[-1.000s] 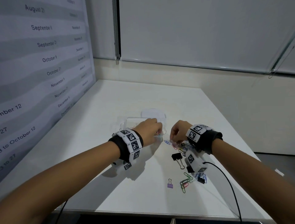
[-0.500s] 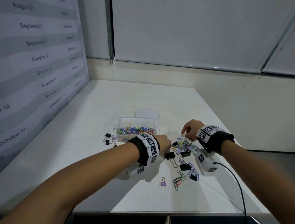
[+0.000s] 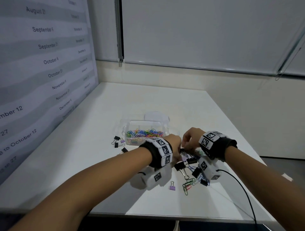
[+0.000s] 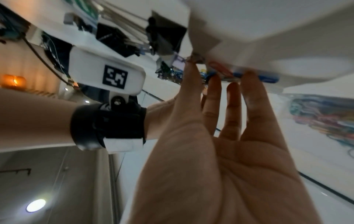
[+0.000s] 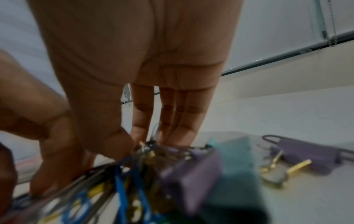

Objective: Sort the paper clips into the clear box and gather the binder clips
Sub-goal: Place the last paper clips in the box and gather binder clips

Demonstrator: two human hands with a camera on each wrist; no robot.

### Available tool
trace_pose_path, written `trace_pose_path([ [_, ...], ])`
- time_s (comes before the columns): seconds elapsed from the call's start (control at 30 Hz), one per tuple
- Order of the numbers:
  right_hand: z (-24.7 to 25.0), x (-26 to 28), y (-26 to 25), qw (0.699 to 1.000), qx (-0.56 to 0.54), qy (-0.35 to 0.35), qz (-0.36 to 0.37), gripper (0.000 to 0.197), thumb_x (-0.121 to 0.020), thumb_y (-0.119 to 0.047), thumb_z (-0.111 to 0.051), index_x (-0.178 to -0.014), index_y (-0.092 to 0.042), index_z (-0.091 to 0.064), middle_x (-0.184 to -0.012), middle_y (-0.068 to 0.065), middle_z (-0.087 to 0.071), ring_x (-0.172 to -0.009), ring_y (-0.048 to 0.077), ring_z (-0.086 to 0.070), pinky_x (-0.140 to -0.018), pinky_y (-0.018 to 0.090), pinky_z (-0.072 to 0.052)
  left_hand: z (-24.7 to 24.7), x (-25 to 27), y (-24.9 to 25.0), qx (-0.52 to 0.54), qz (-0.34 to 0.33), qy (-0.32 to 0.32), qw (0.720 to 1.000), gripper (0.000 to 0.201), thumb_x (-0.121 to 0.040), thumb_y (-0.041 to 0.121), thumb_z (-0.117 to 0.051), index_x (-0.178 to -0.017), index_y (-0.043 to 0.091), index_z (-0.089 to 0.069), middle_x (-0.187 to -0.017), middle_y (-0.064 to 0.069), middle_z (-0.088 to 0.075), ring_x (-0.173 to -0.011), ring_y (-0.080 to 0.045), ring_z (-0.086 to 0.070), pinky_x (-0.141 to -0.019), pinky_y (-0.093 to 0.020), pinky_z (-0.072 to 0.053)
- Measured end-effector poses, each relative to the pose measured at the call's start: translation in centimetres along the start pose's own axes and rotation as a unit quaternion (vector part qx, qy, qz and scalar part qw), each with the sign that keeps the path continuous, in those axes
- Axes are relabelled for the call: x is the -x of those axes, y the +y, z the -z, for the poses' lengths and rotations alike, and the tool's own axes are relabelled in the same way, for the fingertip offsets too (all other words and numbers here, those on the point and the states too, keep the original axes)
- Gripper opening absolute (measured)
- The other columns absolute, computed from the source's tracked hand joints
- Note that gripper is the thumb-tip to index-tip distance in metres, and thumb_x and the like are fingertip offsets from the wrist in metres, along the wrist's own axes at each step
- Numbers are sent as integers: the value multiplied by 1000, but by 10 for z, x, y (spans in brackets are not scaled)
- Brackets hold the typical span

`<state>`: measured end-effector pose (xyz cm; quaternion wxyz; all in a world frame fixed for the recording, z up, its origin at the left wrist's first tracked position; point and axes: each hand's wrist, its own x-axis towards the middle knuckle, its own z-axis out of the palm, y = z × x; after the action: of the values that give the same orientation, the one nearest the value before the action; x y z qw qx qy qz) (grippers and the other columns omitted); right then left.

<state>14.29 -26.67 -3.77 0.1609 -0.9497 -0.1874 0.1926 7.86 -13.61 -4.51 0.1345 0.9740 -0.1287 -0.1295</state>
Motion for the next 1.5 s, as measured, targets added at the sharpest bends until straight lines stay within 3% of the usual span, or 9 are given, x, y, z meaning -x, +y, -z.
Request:
trace_pose_path([
  [0.2, 13, 3, 1, 998, -51, 16, -12, 13, -74, 1, -71, -67, -10, -68, -61, 4, -64, -42, 5, -61, -48, 14, -51, -4, -5, 6, -12, -9, 3, 1000, 30, -79, 21, -73, -103, 5, -70, -102, -15, -69, -90, -31, -64, -81, -35, -52],
  [0.47, 20, 1, 12, 999, -30, 35, -22, 4, -75, -3, -72, -75, -7, -72, -62, 4, -66, -47, 7, -62, -61, 21, -58, 0, -3, -2, 10, -27, -16, 999, 27, -86, 1, -57, -108, 6, -70, -114, -14, -68, -106, -30, -63, -87, -32, -50],
  [0.7, 8, -1, 4, 998, 53, -16, -23, 18, -77, -32, -73, -72, -18, -63, -71, 0, -67, -54, 12, -62, -61, 24, -54, -4, -2, 3, -15, -14, 0, 1000, 21, -83, 9, -65, -101, 1, -69, -108, -16, -70, -100, -32, -65, -83, -35, -52],
  [0.93, 6, 1, 1, 999, 9, -31, -20, 18, -75, -2, -69, -64, -14, -64, -65, 3, -65, -54, 9, -62, -59, 22, -58, 2, 6, 2, -10, -9, 0, 1000, 6, -82, 5, -63, -82, 2, -68, -81, -18, -62, -73, -33, -57, -59, -27, -41],
  [1.03, 9, 2, 2, 1000, -9, -17, -20, 11, -75, 1, -68, -69, -8, -68, -63, 4, -65, -51, 8, -61, -53, 18, -54, 0, 9, -5, -7, -11, 11, 1000, 16, -83, 12, -61, -77, -2, -67, -75, -15, -60, -66, -28, -51, -65, -30, -44],
  [1.17, 16, 1, -2, 999, -43, 22, -12, 13, -75, 3, -67, -69, -9, -66, -64, 6, -64, -52, 13, -61, -53, 21, -56, 10, 22, -19, 9, -28, 12, 999, 18, -83, 10, -59, -91, -2, -69, -97, -18, -70, -86, -34, -64, -75, -29, -49],
  [1.23, 20, 1, -7, 997, -57, 45, 1, 13, -76, 3, -64, -72, -10, -67, -68, 8, -66, -52, 12, -61, -53, 21, -56, 19, 30, -28, 31, -26, 23, 999, 18, -80, 7, -61, -94, 1, -69, -101, -15, -70, -85, -26, -63, -76, -26, -52],
  [1.37, 25, -3, -22, 990, -112, 80, 45, 12, -77, 3, -64, -73, -8, -67, -68, 8, -65, -53, 13, -61, -53, 21, -56, 43, 45, -52, 80, -8, 83, 993, 16, -79, 7, -62, -93, 7, -69, -95, -7, -70, -70, -10, -54, -53, -1, -38],
  [1.5, 26, -10, -42, 980, -159, 93, 82, 19, -78, 2, -66, -67, -13, -64, -64, 3, -64, -46, 8, -62, -57, 19, -57, 65, 53, -79, 105, 39, 132, 985, 18, -82, 7, -61, -99, 9, -67, -102, -7, -69, -77, -14, -55, -74, -22, -48],
])
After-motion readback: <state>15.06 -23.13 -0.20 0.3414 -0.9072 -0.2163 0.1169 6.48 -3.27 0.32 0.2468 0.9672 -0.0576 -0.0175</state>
